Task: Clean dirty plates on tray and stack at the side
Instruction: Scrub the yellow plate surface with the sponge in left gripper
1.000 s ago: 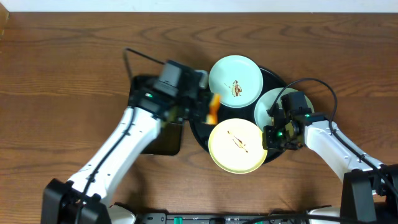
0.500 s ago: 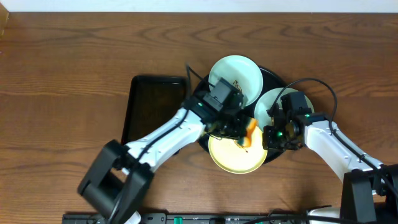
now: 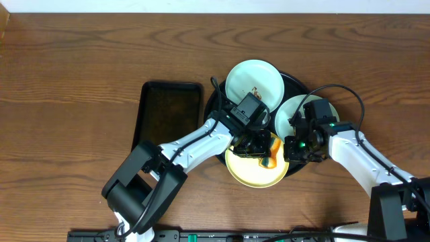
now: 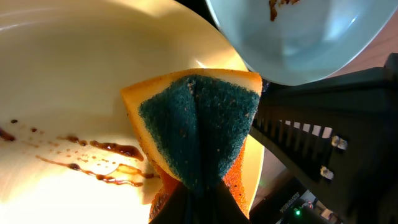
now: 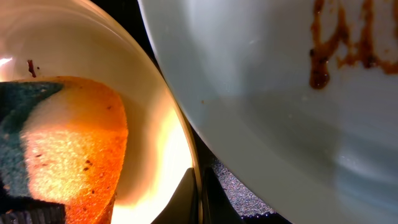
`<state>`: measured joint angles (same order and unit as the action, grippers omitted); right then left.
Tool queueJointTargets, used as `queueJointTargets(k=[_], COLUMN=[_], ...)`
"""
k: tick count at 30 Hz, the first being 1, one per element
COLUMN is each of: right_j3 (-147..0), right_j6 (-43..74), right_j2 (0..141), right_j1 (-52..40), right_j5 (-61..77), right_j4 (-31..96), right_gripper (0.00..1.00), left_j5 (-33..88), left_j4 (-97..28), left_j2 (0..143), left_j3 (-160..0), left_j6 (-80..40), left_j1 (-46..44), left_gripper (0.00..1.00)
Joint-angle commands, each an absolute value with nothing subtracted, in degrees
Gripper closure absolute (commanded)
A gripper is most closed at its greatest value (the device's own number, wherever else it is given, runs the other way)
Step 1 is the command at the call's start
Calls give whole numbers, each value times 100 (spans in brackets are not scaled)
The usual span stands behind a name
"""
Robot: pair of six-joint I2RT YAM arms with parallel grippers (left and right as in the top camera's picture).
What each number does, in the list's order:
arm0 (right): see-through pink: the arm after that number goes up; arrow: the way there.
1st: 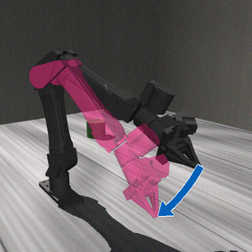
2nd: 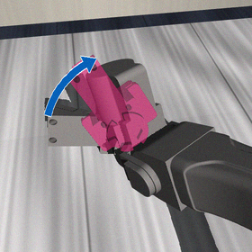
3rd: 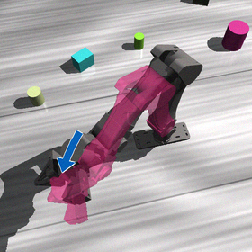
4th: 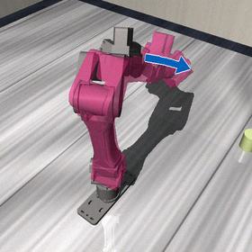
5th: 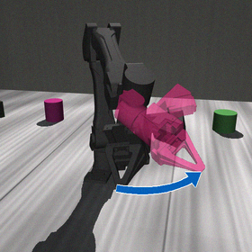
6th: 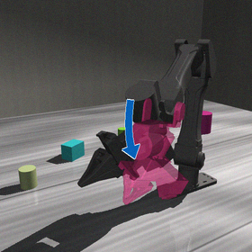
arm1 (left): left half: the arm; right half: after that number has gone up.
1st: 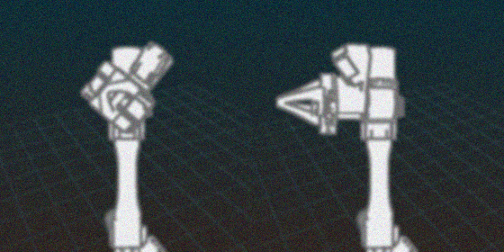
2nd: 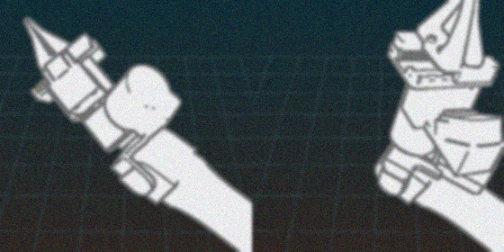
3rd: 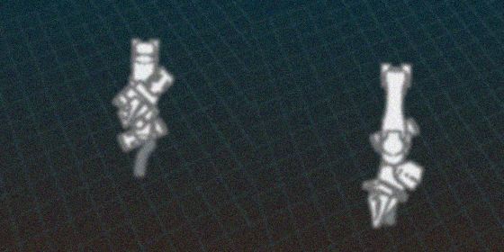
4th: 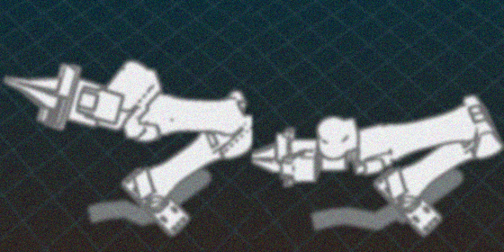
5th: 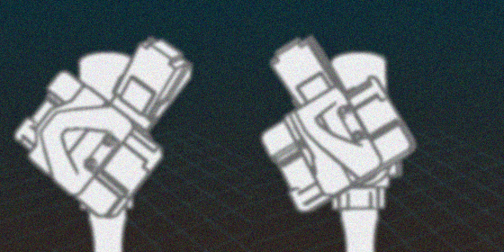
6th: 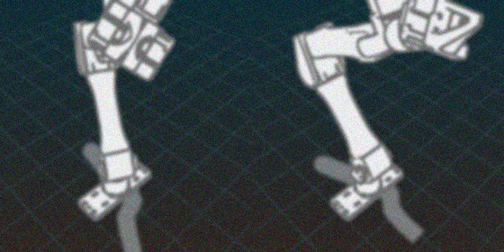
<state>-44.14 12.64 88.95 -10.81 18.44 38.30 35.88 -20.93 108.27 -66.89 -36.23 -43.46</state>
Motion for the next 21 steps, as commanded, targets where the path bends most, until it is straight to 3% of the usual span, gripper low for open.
queueJointTargets(k=[1, 21], right_j3=[-4482, -4482], right_j6=[1284, 1282], right_j2=[8936, 8936], right_j1=[-1144, -1144], right_j5=[1826, 1824], right_j4=[3850, 3854], right_gripper=[99, 99], left_j5=[3688, 3699], left_j4=[-2084, -2084], left_j2=[10932, 11065], left_j3=[-6810, -6794], left_j6=[-3778, -4143], left_j1=[-4351, -4733], left_gripper=[93, 92])
